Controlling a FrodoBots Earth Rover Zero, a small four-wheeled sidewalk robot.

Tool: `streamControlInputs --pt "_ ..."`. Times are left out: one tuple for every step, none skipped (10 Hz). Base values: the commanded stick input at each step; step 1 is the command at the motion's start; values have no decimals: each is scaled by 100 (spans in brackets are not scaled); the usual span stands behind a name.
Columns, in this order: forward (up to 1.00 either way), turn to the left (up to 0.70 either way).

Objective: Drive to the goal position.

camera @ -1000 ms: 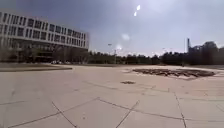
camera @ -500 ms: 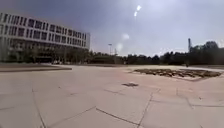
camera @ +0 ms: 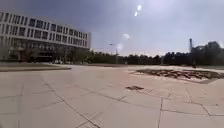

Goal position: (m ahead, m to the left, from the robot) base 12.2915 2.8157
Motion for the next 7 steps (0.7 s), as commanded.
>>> streamControlInputs --pt "70 -1" --pt "70 4" --pt "70 23" --pt "70 34" --pt "70 34" --pt "70 -1" --pt "70 -1"
